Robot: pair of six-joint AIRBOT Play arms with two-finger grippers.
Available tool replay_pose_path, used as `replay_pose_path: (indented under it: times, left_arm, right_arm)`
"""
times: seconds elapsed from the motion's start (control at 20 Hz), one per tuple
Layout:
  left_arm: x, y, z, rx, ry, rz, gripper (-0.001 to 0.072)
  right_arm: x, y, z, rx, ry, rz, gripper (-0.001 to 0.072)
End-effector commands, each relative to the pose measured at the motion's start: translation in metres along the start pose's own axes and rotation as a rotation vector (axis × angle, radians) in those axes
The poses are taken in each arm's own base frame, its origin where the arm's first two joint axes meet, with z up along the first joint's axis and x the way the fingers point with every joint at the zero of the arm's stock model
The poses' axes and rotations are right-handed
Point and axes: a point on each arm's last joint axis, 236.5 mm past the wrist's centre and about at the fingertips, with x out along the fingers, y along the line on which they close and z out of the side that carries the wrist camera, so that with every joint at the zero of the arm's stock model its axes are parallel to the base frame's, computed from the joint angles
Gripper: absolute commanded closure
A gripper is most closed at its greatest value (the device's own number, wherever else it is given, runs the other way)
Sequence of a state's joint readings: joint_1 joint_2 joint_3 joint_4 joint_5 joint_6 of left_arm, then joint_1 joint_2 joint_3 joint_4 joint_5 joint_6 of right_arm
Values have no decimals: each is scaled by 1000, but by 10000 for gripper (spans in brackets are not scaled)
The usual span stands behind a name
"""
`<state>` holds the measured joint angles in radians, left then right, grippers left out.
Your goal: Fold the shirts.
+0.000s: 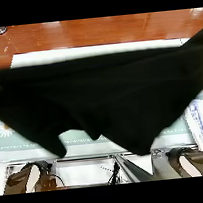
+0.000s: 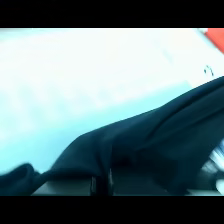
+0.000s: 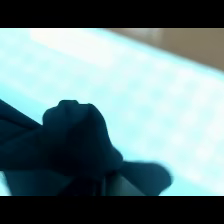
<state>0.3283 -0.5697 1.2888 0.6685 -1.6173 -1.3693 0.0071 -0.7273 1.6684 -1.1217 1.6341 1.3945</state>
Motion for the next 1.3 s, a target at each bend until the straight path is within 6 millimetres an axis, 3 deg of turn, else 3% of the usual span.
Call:
replay_pose_path:
  times: [0.0,0.15,0.25,0.4,0.5,0.7,0.8,0.85,0.9,1.0,1.05,1.15,1.25]
  left_arm:
    - [67,67,-81,-265,189,-37,679]
    - [127,119,-118,-352,198,-17,679]
    - [161,141,-125,-368,206,10,679]
    - [212,181,-101,-386,112,111,679]
    - [240,204,-84,-406,71,156,678]
    - [284,216,-78,-435,178,115,678]
    - [291,220,-62,-448,198,85,671]
    - [292,221,-51,-449,201,68,453]
    - [290,219,-43,-438,217,46,-12]
    - [271,232,-38,-383,289,58,3]
    - [254,248,-40,-388,327,104,3]
    - [218,278,-63,-455,425,181,4]
    - [191,292,-108,-555,546,194,5]
  right_arm:
    - [85,-51,-35,111,93,-53,690]
    - [163,-94,-40,222,140,-74,690]
    - [219,-113,-46,302,185,-40,690]
    - [294,-128,-49,436,239,42,690]
    - [333,-139,-48,521,262,65,689]
    - [379,-149,-45,701,284,130,689]
    - [383,-151,-32,787,250,196,670]
    - [379,-155,-26,831,230,229,396]
    - [372,-157,-22,849,221,261,82]
    - [346,-166,-27,851,250,312,92]
    - [329,-172,-40,844,301,320,93]
    - [284,-188,-93,730,499,255,93]
    - [243,-223,-157,684,673,18,93]
